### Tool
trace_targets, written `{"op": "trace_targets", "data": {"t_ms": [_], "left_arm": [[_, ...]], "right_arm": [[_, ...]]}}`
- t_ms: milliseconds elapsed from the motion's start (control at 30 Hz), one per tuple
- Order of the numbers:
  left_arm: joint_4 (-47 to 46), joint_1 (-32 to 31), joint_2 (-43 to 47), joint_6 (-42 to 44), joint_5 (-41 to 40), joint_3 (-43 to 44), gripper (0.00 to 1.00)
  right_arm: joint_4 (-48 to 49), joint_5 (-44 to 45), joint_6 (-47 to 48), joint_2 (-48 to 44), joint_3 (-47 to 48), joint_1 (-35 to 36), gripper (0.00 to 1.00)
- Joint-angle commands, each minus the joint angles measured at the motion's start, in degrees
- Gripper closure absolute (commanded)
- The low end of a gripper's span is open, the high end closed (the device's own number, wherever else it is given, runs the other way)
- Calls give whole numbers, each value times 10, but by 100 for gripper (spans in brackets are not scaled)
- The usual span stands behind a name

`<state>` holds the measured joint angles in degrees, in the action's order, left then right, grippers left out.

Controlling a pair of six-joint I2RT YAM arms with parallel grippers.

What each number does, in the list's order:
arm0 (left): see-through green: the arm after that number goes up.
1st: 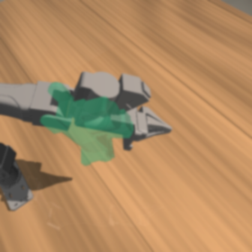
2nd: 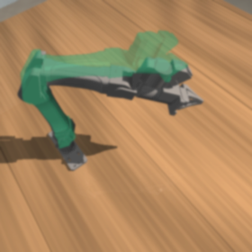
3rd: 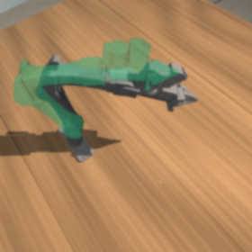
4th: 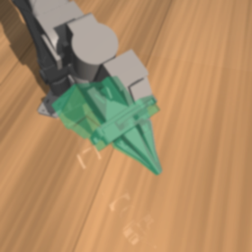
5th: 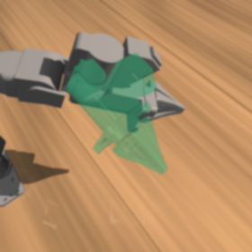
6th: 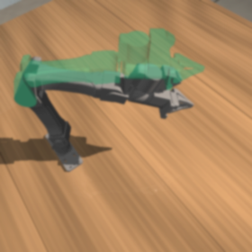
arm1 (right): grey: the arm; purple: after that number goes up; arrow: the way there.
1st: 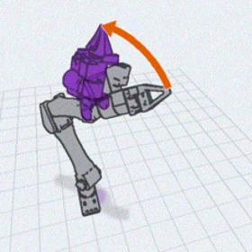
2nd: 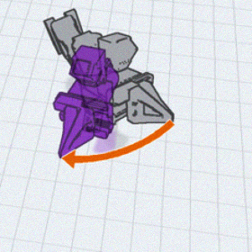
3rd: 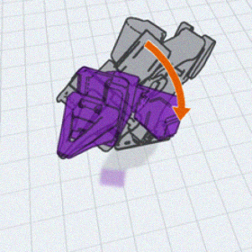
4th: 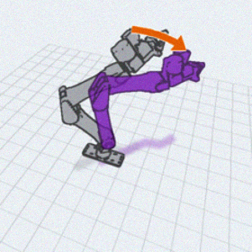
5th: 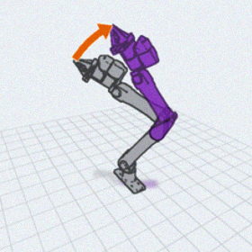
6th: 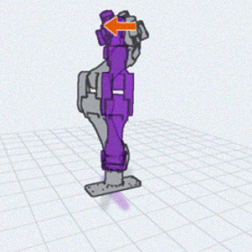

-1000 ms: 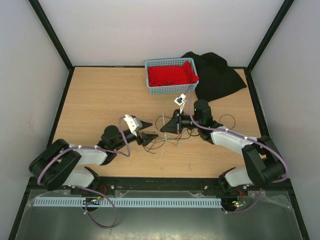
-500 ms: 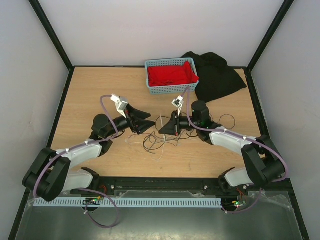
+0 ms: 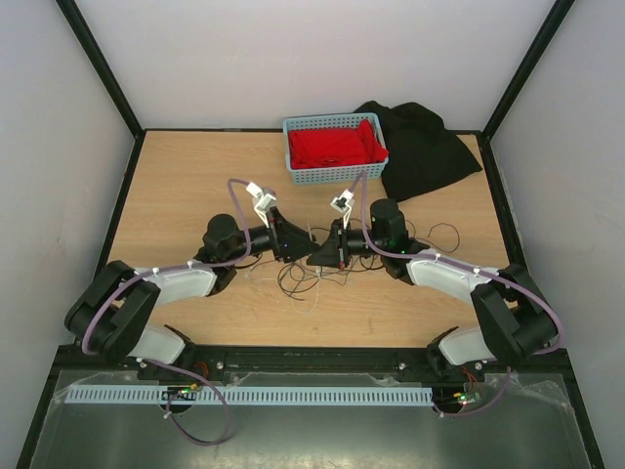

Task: Zip-tie the wires
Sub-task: Tie the cable at the center of the board.

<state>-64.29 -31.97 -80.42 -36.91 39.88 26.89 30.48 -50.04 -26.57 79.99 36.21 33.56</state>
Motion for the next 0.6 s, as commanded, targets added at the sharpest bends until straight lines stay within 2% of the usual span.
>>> {"op": "trace_targets", "data": {"t_ms": [0, 133, 367, 567], "left_arm": [[-12, -10, -20, -12, 7, 35, 55], [-13, -12, -37, -11, 4, 41, 64], [-14, -15, -44, -18, 4, 42, 95], [-14, -10, -36, -26, -1, 35, 100]], "right_arm": [[31, -6, -3, 3, 10, 6, 100], [34, -7, -7, 2, 9, 6, 100], [35, 2, -10, -1, 8, 6, 100], [33, 6, -9, -1, 10, 6, 100]]}}
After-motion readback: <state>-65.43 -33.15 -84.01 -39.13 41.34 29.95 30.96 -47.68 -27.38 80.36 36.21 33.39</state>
